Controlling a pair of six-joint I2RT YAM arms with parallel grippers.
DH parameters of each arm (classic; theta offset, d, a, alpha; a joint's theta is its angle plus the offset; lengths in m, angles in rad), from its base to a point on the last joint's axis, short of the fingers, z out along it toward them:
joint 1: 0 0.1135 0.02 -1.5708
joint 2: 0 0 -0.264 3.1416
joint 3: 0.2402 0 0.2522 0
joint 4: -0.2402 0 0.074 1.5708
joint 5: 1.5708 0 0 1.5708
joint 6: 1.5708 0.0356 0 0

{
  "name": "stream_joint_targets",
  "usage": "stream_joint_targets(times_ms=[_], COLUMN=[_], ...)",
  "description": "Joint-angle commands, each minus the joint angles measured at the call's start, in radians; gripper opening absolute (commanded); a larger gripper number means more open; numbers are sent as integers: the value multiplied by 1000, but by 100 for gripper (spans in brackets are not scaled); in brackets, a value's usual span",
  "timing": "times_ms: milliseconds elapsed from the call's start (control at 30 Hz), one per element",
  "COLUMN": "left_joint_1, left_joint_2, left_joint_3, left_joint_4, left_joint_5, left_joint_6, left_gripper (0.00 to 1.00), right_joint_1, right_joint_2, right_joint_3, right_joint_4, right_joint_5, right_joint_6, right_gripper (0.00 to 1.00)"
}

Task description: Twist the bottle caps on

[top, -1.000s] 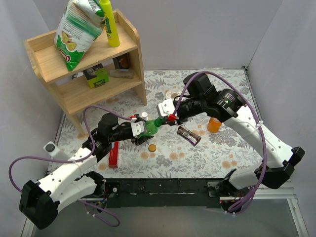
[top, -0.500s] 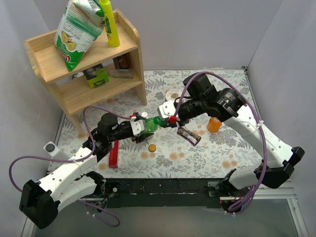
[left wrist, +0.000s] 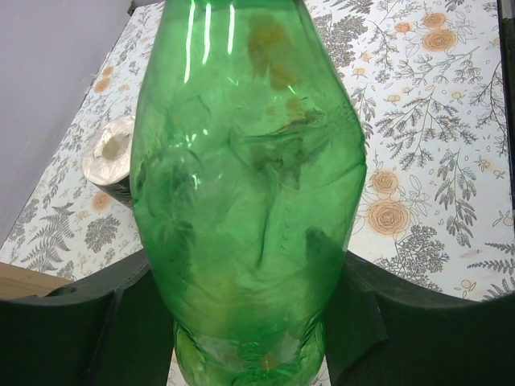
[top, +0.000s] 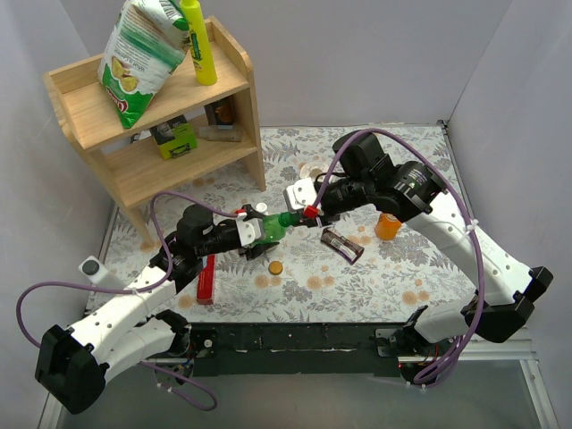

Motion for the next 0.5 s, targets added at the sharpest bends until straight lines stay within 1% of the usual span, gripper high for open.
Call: stream_joint_targets(times_ms=[0,467], left_joint_1=[-6,-9], left_joint_2=[-19,13], left_joint_3=[29,47], left_joint_4=[43,49], left_joint_5=[39,51], left_joint_6=[18,42], left_gripper=[0,0], right_joint_1=[8,8], right_joint_2=[10,41], right_joint_3=[11,24], right_joint_4=[-29,-65], right_joint_5=[5,-34], right_joint_6=[-30,-70], right_gripper=[29,30])
